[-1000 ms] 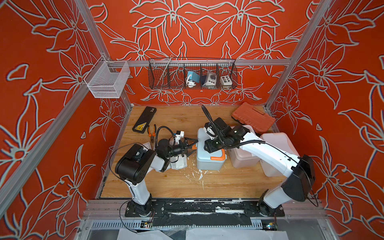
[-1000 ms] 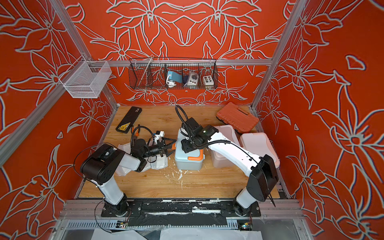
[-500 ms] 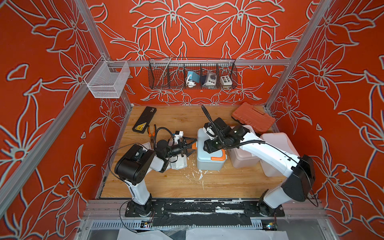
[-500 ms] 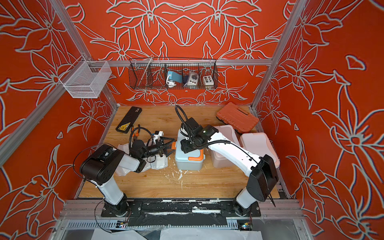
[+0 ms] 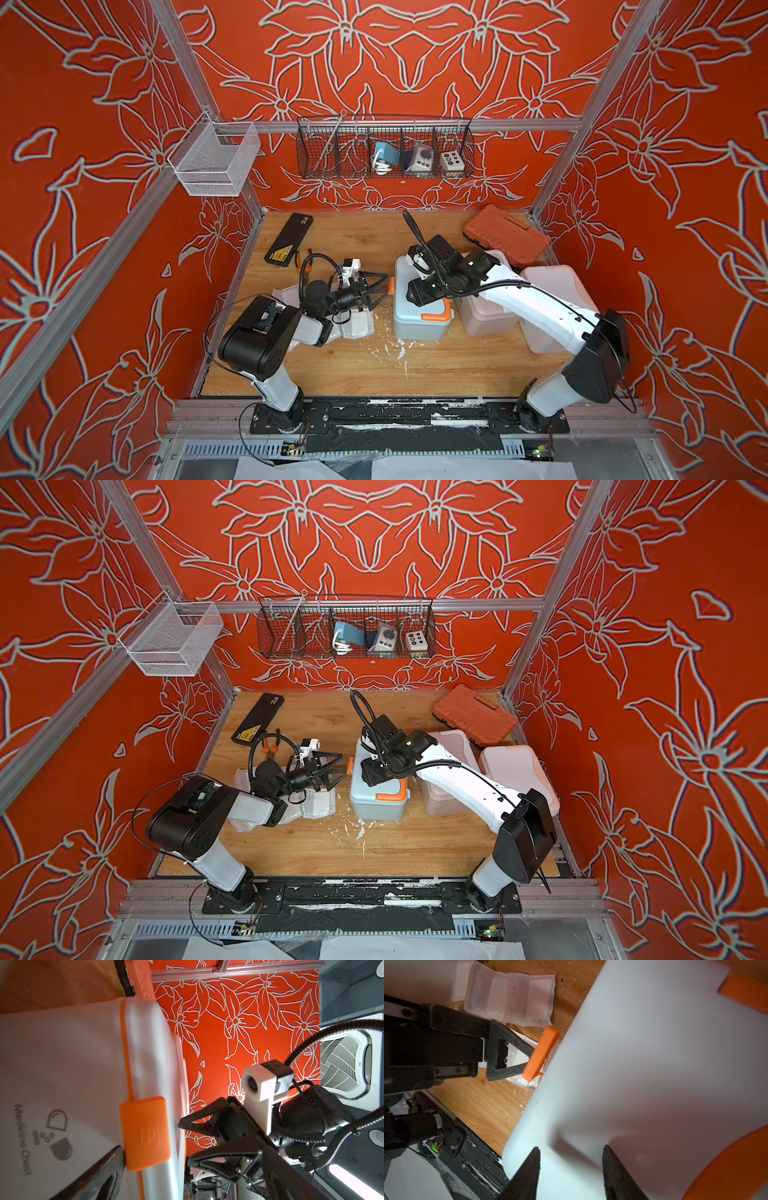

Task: Open first aid kits and take out gauze
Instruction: Fasten the fastener of the first aid kit.

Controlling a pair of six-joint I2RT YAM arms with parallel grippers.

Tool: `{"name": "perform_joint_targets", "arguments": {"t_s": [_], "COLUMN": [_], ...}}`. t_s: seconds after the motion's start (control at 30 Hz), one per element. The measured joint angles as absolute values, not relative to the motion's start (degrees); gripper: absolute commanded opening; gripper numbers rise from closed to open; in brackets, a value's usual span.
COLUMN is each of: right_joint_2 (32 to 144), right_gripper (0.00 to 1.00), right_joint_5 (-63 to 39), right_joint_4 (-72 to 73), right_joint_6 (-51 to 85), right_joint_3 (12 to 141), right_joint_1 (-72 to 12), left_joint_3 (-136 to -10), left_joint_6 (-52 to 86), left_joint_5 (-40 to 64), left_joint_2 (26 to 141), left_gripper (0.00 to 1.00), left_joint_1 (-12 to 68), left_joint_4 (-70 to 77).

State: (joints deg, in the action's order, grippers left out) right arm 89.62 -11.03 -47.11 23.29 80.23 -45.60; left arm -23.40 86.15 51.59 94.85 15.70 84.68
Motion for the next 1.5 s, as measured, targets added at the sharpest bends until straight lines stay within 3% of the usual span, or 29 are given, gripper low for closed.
{"name": "perform_joint_targets", "arguments": {"t_s": [0.17,0.37,0.77,1.0,1.37,1.5], "right_joint_2": [89.3,86.9,79.6,80.9,83.4,84.1], "right_gripper": [0.54,0.60,0.65,0.59,0.53,0.52], "right_joint_5": [-11.0,-10.0,-10.7,-15.5,-19.9,-20.9], "right_joint_4": [-47.4,-50.5,-52.1,-51.5,-48.5,-47.5], "right_joint_6": [23.4,23.8,23.3,22.7,22.2,22.0], "right_joint_3": [80.2,80.1,75.5,72.7,71.5,71.6], "right_joint_1": [-45.6,-45.2,-34.3,-31.5,-31.4,-31.4], "left_joint_3": [-23.3,-26.7,-43.3,-48.6,-49.4,-49.4], "left_joint_6": [80.6,67.2,41.8,36.4,34.2,33.8], "left_joint_5": [51.1,47.3,31.2,26.9,25.0,24.4], "left_joint_2": [90.3,81.2,70.9,74.0,75.8,75.8], "left_gripper": [0.98,0.97,0.79,0.66,0.59,0.48], "left_joint_1": [15.2,14.9,20.8,23.2,24.1,24.1], "left_joint_4": [75.2,51.5,11.5,3.3,-0.5,-1.2]}}
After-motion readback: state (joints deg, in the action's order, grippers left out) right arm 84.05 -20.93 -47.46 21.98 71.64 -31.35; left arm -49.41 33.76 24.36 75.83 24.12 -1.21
